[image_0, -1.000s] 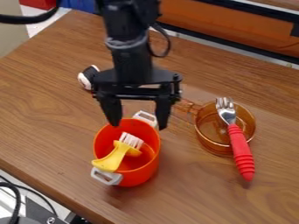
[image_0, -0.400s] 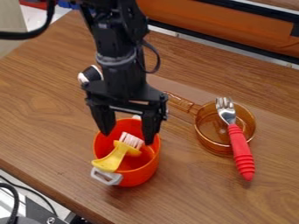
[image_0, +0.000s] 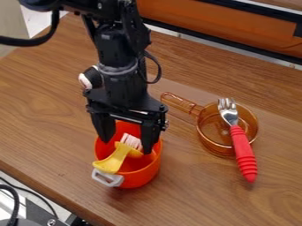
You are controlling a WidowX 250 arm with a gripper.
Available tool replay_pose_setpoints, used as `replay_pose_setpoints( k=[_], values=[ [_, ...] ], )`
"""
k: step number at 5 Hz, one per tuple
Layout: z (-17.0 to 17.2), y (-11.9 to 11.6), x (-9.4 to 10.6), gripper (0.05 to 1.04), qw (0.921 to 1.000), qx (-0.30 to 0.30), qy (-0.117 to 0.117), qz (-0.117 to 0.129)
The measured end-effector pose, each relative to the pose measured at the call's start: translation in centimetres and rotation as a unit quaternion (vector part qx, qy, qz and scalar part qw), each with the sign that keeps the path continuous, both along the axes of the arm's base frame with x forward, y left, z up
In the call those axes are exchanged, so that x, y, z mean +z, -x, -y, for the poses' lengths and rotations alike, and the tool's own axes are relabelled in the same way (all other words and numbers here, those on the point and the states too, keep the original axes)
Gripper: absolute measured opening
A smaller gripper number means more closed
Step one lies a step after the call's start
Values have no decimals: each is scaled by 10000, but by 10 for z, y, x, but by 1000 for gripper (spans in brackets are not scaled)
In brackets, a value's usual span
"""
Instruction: Put the yellow brush to the top corner
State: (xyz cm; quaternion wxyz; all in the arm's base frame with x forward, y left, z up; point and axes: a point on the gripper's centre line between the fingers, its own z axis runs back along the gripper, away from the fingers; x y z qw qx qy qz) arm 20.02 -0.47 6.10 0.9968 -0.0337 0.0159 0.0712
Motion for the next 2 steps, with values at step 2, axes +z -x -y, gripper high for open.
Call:
replay_pose_setpoints(
  k=[2],
  values=[
    [-4, 3, -8, 997, 9998, -20, -26, -205]
  ],
)
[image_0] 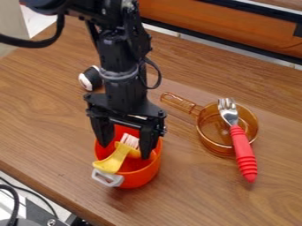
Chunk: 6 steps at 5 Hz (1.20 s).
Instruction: Put the yellow brush to the top corner
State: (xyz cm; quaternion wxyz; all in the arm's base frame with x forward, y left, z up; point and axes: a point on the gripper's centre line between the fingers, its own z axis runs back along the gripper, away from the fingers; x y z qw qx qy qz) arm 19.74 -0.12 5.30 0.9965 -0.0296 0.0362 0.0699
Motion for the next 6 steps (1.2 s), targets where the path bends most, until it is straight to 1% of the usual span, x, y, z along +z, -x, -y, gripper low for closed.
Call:
replay_pose_setpoints(
  k=[1, 2, 4, 5, 6],
  values=[
    [0, 1, -5, 997, 9999, -46, -6, -90],
    [2, 3, -9, 997, 9999, -77, -36, -64],
    [2, 3, -20, 997, 9998, 6, -196, -27],
    [3, 3, -23, 967, 9997, 53, -246, -46],
    [4, 4, -23, 710, 9997, 52, -228, -84]
  ],
)
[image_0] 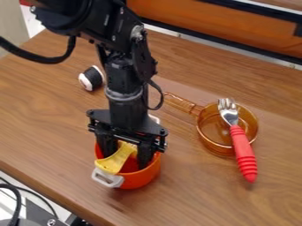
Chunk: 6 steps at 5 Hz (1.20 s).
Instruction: Put the yellow brush to the top corner
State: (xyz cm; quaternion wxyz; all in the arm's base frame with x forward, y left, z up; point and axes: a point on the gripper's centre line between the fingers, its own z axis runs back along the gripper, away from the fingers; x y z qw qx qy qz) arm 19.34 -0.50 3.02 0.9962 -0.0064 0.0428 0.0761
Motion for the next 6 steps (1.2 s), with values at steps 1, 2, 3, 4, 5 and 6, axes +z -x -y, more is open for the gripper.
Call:
replay_pose_setpoints(
  k=[1, 2, 3, 4, 5, 6],
  values=[
    [0, 0, 1, 420, 10000, 68, -5, -32],
    [-3, -2, 6, 314, 9998, 174, 70, -122],
    [-6, -4, 24, 314, 9992, 265, 287, -100],
    [-8, -6, 41, 313, 9980, 321, 534, -125],
    [-12, -7, 62, 314, 9961, 351, 801, -69],
    [-26, -11, 71, 313, 9940, 647, 835, 277]
  ],
)
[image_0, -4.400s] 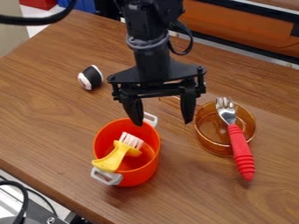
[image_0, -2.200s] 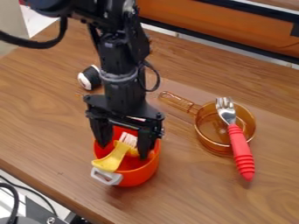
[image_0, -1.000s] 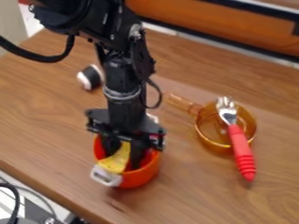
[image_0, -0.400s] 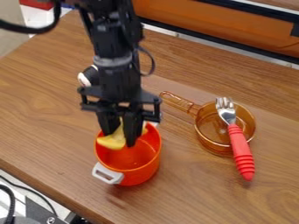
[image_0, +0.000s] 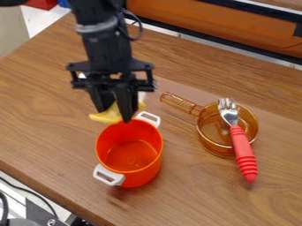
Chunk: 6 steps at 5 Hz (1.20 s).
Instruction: Put the yellow brush to the top corner
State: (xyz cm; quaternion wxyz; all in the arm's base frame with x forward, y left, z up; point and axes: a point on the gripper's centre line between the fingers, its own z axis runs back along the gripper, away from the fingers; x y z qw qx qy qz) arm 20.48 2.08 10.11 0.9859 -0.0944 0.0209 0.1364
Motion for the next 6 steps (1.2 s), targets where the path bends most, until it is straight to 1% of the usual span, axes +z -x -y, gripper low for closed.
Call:
replay_pose_setpoints(
  k=[1, 2, 3, 4, 5, 6],
  values=[
    [-18, -4, 1, 313, 9993, 249, -89, 263],
    [-34, -2, 2, 313, 9989, 210, -9, 424],
    [-39, -19, 3, 313, 9962, 583, 1, 653],
    [-31, -46, 2, 313, 9925, 771, -168, 937],
    [-30, -78, 5, 313, 9885, 625, -227, 1356],
    [-25, -109, 2, 313, 9837, 636, -309, 1654]
  ],
)
